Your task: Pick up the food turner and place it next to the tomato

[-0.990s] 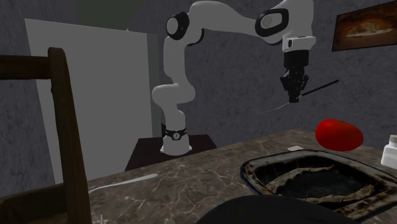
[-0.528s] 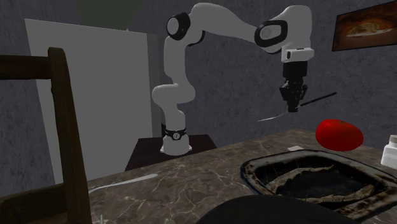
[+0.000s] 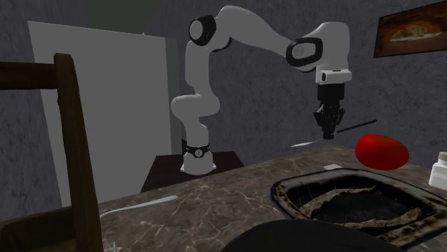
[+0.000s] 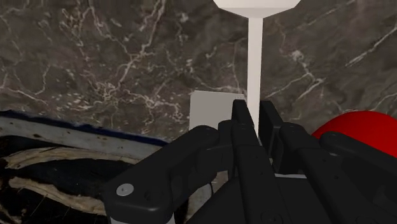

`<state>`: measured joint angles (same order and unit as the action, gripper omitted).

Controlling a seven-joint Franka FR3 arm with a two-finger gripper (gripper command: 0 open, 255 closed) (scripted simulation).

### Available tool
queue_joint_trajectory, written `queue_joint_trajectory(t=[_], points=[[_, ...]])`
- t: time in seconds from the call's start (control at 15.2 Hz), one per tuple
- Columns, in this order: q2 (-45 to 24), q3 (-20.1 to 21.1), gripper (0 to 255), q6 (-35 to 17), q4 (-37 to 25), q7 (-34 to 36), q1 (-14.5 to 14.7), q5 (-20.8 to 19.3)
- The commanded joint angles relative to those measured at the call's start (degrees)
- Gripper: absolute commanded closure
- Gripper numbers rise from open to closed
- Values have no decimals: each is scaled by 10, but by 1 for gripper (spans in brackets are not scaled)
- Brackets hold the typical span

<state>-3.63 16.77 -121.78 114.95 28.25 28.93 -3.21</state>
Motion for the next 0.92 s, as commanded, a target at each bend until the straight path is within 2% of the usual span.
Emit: queue_joint_trajectory(t=[0.0, 0.86], points=[[-5, 0, 255, -16, 10, 3, 1, -2], [-55, -3, 255, -110, 58, 21, 4, -26]])
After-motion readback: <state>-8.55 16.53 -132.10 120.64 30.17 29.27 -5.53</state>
